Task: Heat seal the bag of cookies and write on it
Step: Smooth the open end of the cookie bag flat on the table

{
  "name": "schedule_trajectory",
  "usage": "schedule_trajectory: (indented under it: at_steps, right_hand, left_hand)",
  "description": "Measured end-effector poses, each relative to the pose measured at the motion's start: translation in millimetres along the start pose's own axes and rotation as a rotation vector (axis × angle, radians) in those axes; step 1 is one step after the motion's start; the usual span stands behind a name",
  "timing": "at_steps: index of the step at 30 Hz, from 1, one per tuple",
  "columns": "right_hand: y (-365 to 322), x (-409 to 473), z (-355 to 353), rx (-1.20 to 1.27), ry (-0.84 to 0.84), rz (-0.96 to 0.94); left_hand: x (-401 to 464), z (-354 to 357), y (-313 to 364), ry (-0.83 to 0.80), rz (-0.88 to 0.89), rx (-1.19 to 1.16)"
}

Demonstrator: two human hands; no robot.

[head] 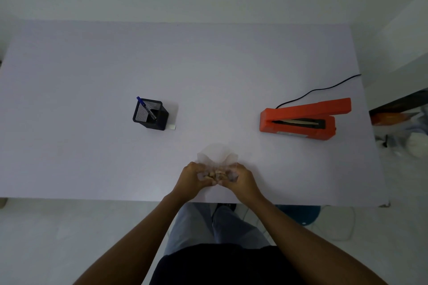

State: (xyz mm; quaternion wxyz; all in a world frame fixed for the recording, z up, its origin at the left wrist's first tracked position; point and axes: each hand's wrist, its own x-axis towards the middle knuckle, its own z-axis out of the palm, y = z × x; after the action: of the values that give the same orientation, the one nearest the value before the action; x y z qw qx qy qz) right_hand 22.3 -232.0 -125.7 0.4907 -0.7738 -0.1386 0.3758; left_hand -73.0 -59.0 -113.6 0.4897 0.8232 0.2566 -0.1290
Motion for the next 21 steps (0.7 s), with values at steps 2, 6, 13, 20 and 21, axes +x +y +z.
schedule_trajectory:
  at_steps: [2,6,13,20,21]
  right_hand:
    - [-1,2,-1,0.005,0.011,-0.012]
    - [-2,3,-3,0.046,0.035,-0.014]
    - [-2,10,-12,0.009,-0.068,0.047]
    - [-21,5,-32,0.100,-0.101,0.003]
    - [-25,3,-35,0.137,-0.099,-0.001]
  left_hand:
    - [1,0,-1,0.004,-0.011,-0.006]
    - [1,0,2,0.019,-0.043,-0.009]
    - [6,-7,-1,-0.050,-0.027,-0.151]
    - [1,-25,19,-0.074,-0.016,-0.373]
    - [-1,-28,24,-0.073,-0.007,-0.396]
